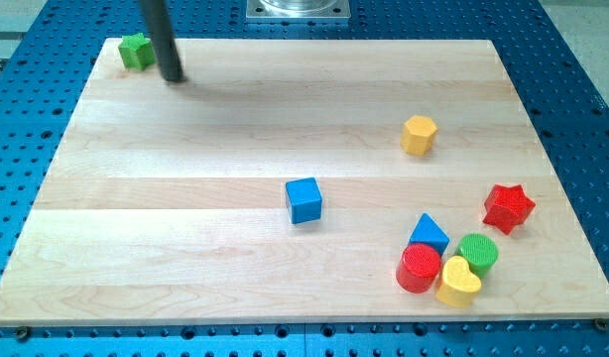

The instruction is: Slide the hexagon diagonally top right to the cube

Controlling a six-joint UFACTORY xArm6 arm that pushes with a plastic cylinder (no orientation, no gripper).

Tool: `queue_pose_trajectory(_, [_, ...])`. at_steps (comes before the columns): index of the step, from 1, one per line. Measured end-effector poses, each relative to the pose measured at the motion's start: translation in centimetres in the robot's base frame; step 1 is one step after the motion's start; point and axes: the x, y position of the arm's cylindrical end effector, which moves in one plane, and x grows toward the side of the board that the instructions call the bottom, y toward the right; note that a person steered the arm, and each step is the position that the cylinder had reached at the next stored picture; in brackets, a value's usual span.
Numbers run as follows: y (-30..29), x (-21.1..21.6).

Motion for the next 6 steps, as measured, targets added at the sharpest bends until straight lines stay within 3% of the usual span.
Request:
queue_pose_trajectory(1, [12.1, -0.8])
queue_pose_trajectory(2, [20.4, 0.7])
queue_pose_trajectory(4, [31.9, 11.4])
queue_pose_trajectory(5, [29.6, 16.4])
queue_pose_trajectory(6, [24.9, 16.9])
